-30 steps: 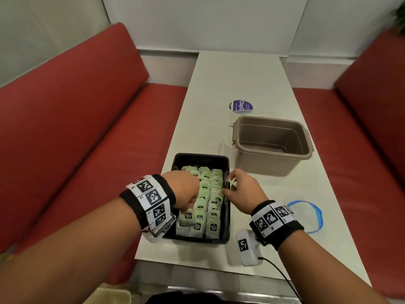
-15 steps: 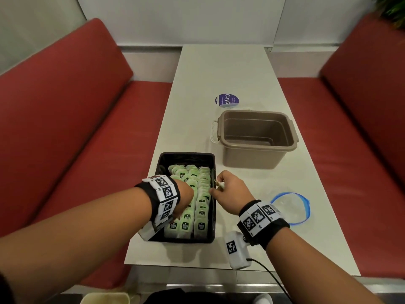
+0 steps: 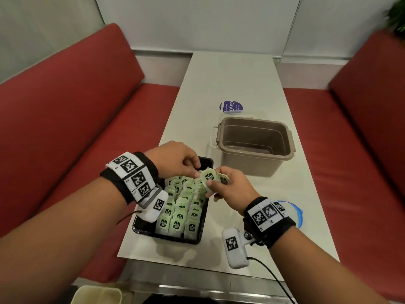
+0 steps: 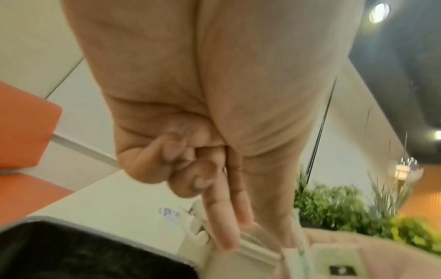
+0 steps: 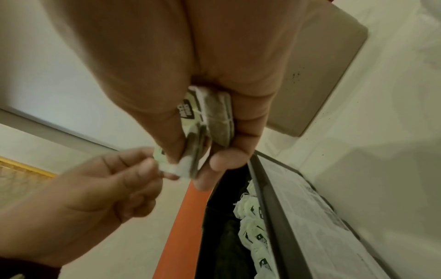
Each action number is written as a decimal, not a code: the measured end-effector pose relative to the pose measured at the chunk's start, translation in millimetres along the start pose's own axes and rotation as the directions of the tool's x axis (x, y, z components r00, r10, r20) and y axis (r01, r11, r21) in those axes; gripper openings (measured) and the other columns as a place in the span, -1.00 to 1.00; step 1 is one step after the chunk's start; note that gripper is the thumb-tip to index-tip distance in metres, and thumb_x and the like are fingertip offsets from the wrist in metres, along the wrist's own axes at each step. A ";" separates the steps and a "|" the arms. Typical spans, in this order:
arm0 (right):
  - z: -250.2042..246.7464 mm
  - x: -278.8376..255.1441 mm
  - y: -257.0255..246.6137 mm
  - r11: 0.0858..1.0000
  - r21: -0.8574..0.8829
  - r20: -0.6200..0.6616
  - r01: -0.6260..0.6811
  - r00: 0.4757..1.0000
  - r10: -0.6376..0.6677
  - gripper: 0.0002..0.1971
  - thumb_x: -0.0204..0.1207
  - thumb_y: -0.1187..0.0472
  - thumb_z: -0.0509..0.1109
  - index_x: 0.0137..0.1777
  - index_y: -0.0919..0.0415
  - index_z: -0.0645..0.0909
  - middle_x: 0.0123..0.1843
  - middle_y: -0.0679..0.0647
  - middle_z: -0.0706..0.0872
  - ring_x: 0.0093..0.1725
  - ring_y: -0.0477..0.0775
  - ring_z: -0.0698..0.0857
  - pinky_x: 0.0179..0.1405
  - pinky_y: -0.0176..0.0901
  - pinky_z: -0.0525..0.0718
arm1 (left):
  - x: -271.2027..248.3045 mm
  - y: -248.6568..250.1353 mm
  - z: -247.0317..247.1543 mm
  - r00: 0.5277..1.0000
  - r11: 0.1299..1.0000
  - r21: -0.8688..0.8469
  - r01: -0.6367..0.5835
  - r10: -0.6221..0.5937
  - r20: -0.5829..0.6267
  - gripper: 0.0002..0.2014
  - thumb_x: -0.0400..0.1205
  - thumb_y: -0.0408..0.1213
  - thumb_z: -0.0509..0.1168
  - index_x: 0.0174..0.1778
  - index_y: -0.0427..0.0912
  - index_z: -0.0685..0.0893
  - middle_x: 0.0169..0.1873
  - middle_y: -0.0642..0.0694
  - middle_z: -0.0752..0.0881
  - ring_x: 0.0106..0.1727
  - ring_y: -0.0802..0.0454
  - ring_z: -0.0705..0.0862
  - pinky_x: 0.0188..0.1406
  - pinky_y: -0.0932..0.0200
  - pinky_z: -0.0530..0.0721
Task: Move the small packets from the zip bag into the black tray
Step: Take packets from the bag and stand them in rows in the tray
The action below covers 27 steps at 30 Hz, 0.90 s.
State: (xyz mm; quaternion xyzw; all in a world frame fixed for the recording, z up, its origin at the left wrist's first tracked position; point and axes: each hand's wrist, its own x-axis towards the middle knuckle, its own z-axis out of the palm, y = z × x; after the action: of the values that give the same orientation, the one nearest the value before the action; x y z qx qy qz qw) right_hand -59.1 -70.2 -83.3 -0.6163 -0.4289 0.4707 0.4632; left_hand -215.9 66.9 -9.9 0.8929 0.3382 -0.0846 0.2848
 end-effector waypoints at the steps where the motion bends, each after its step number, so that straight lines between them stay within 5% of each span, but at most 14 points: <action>1: 1.1 0.4 -1.6 1.000 0.013 -0.013 0.013 1.000 -0.013 -0.88 0.55 0.35 0.48 -0.16 0.15 0.65 -0.25 0.29 0.78 -0.28 0.26 0.75 -0.33 0.01 0.69 | -4.1 6.8 -3.5 0.999 0.998 -0.050 -0.034 0.033 -0.038 -0.74 0.48 0.03 0.54 0.05 0.09 0.79 -0.19 0.14 0.82 -0.17 0.27 0.74 -0.13 0.32 0.66; 8: 7.4 0.8 -4.7 0.997 -0.046 -0.002 0.064 0.998 -0.064 -0.86 0.42 0.23 0.63 -0.28 0.07 0.73 -0.44 0.05 0.73 -0.48 0.01 0.57 -0.46 -0.15 0.54 | -20.0 22.8 3.2 0.974 0.988 0.119 -0.101 0.123 -0.188 -0.90 0.56 -0.04 0.48 -0.09 0.07 0.82 -0.33 0.13 0.76 -0.30 0.29 0.66 -0.31 0.36 0.50; 12: 9.1 2.0 2.2 0.994 -0.105 -0.003 0.037 0.999 -0.038 -0.85 0.42 0.17 0.63 -0.29 0.11 0.72 -0.49 -0.10 0.66 -0.54 -0.13 0.48 -0.44 -0.18 0.48 | -27.3 18.4 3.4 0.985 0.987 0.154 -0.046 0.071 -0.158 -0.92 0.59 -0.12 0.46 -0.04 0.05 0.81 -0.25 0.10 0.78 -0.20 0.19 0.70 -0.12 0.22 0.65; 16: 10.6 5.4 10.4 0.978 -0.205 -0.094 0.023 0.995 -0.043 -0.80 0.47 0.03 0.58 -0.25 0.12 0.71 -0.49 -0.21 0.65 -0.52 -0.26 0.52 -0.36 -0.24 0.49 | -27.3 7.1 7.6 0.990 0.980 0.198 0.005 0.023 -0.137 -0.93 0.59 -0.17 0.44 -0.04 0.05 0.80 -0.36 0.17 0.69 -0.29 0.28 0.61 -0.21 0.26 0.55; 23: 10.7 9.4 31.6 0.831 -0.528 -0.070 -0.175 0.984 0.163 -0.75 0.44 0.02 0.55 -0.19 0.10 0.54 -0.19 0.00 0.70 -0.14 0.07 0.68 -0.20 -0.15 0.58 | -8.4 -5.4 31.0 0.984 0.932 0.357 0.065 -0.118 0.130 -0.87 0.56 -0.30 0.43 -0.09 0.00 0.85 -0.32 0.22 0.70 -0.17 0.19 0.71 -0.06 0.20 0.69; 27: 11.1 12.2 32.8 0.862 -0.475 -0.062 -0.177 0.984 0.168 -0.78 0.45 0.09 0.55 -0.24 0.08 0.54 -0.15 0.09 0.80 -0.12 0.10 0.72 -0.13 -0.13 0.65 | 8.6 -3.9 49.6 0.906 0.884 0.467 0.008 -0.204 0.372 -0.86 0.54 -0.32 0.49 -0.01 -0.09 0.86 -0.07 0.07 0.82 -0.05 0.10 0.74 0.02 0.17 0.70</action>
State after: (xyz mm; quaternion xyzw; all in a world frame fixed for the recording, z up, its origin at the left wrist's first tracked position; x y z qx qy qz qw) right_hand -64.6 -63.3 -118.9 -0.7517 -0.4709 0.3839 0.2566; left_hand -209.9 46.0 -55.5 0.8762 0.2908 -0.3625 0.1274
